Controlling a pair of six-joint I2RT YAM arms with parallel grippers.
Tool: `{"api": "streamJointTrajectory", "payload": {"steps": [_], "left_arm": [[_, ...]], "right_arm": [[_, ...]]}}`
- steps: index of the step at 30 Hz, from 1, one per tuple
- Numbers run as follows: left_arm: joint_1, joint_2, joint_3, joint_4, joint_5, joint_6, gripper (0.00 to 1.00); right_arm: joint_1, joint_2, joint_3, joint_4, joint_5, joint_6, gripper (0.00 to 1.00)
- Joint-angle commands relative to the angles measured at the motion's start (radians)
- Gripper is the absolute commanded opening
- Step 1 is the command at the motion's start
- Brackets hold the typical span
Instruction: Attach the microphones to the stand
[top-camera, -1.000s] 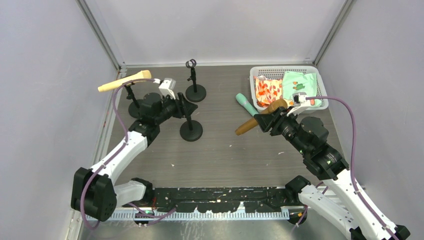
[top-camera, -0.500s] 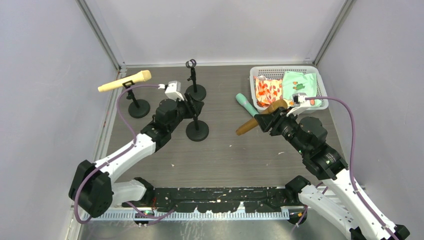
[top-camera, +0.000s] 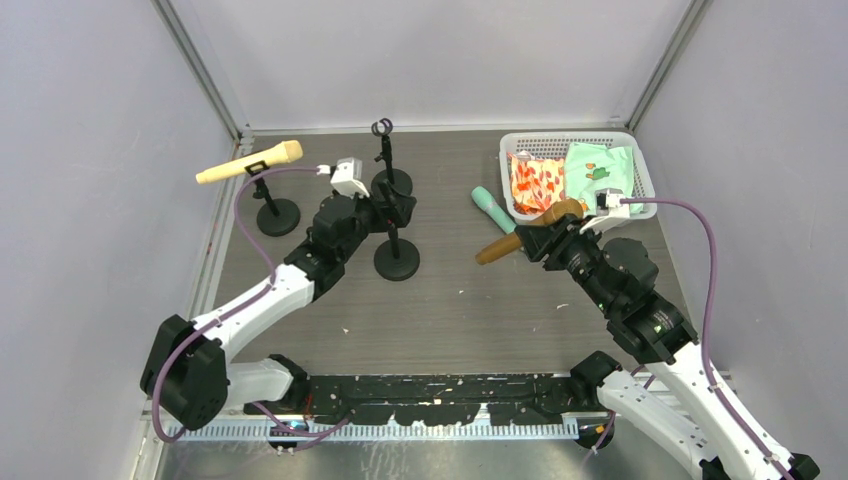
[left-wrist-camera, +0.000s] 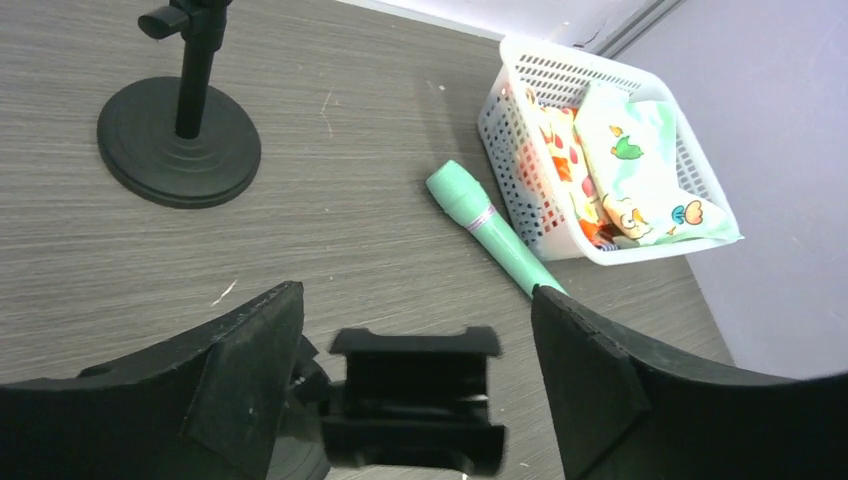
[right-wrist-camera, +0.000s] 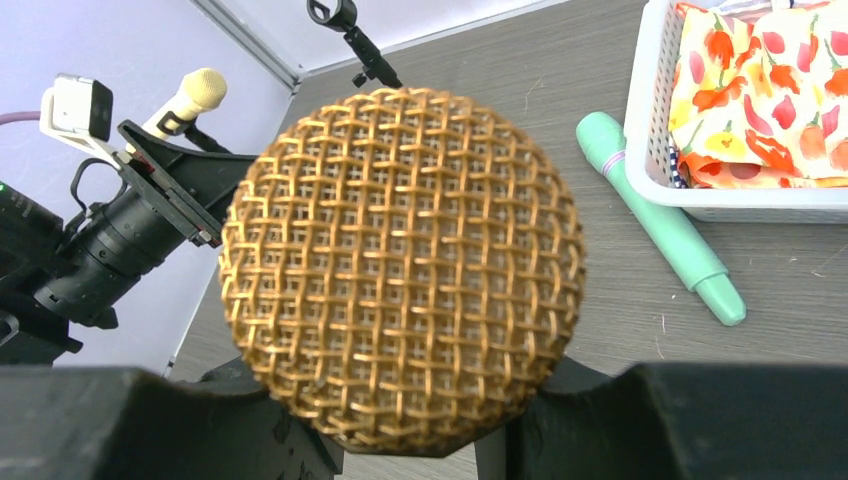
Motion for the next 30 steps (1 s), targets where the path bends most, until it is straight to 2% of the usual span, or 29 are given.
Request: {"api": "streamJointTrajectory", "payload": {"steps": [1,5,9,11,16,18,23,30], "left_arm": [[-0.003,-0.053,0.057,0.033,0.011,0.069,0.89],[-0.002,-0.106,0.041,0.043,0.052,0.139,0.97],[-0.002,-0.144,-0.012,0.128,0.222,0.222,0.99],[-0.002,-0.165,-0.056,0.174,0.255,0.239,1.0],[-0.002,-0.217,-0.174,0.246,0.107,0.281,1.0],[-0.002,-0.228,-0.234,0.323,0.08,0.308,1.0],[-0.001,-0.219,-0.346,0.487,0.071,0.36,1.0],[-0.002,-0.127,-0.38,0.621,0.112,0.398,0.98]], "right_arm": [[-0.003,-0.004,0.007,0.076,0.045,0.028,0.01],[-0.003,0.0,0.011,0.068,0.061,0.028,0.01],[-0.003,-0.011,0.003,0.069,0.089,0.03,0.01],[-0.002,-0.012,0.004,0.061,0.087,0.025,0.01],[-0.002,-0.006,0.02,0.035,0.061,0.006,0.01],[-0.002,-0.003,0.027,0.024,0.059,-0.003,0.01],[-0.001,-0.007,0.032,0.007,0.061,-0.013,0.01],[-0.001,0.002,0.027,0.01,0.052,-0.007,0.01]]}}
